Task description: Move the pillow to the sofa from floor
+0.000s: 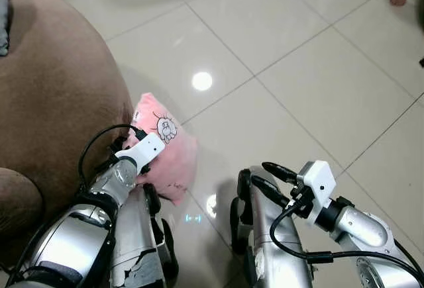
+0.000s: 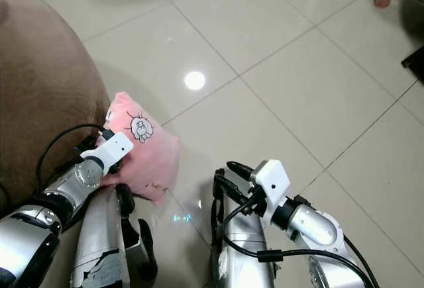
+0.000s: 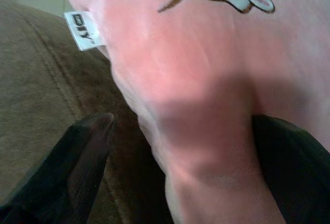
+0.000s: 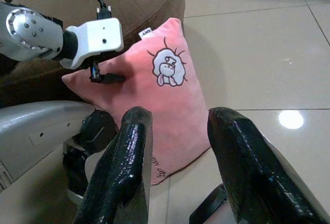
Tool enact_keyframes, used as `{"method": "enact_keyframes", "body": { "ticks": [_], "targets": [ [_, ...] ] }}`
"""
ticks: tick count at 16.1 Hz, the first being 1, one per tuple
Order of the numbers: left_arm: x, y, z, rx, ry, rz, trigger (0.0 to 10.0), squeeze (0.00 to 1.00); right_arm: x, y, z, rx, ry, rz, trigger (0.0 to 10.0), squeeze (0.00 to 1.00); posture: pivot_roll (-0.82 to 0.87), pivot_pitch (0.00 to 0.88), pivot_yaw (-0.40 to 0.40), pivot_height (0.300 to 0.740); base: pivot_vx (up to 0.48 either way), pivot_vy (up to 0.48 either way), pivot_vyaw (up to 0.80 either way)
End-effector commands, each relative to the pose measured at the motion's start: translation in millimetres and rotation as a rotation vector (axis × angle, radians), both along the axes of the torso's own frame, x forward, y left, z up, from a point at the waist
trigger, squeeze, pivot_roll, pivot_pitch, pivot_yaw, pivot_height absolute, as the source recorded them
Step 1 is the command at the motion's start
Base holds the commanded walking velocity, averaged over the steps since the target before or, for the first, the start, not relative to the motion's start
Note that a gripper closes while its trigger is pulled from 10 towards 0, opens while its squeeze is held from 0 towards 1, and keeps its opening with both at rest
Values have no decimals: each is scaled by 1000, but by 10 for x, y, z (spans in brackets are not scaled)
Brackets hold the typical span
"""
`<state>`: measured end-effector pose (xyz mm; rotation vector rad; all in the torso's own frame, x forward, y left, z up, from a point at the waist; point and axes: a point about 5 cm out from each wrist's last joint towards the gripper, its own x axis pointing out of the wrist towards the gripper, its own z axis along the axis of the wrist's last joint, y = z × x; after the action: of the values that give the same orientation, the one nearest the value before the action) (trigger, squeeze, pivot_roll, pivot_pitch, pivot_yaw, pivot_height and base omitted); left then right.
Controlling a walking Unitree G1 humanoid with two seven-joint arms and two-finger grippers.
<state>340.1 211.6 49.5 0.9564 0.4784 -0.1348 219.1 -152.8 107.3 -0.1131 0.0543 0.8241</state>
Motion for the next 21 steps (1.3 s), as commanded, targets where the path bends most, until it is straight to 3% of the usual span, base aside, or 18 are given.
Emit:
{"method": "enact_keyframes", "body": {
  "ticks": [1,2,3,4,5,21],
  "targets": [
    [-87,37,-113,17,61,11,10000,0,-49,-38,-27,-3,28,-13,10000,0,-162,404,-46,541,0,0,0],
    [-109,31,-146,12,88,11,6235,0,-69,-25,-19,-2,30,-11,10000,0,-172,403,-43,541,0,0,0],
    [-129,12,-179,7,120,3,4549,0,-95,-24,-17,-3,35,-9,10000,0,-177,405,-45,541,0,0,0],
    [-141,-4,-199,-1,142,-3,1961,0,-115,-29,-16,-4,40,-8,10000,0,-178,407,-44,541,0,0,0],
    [-156,-15,-222,-13,158,-1,0,0,-129,-36,-15,-6,44,-7,10000,0,-178,409,-45,541,0,0,0],
    [-157,-38,-228,-14,160,-16,0,0,-130,-52,-13,-9,46,-14,10000,0,-172,405,-42,541,0,0,0]
  ]
}}
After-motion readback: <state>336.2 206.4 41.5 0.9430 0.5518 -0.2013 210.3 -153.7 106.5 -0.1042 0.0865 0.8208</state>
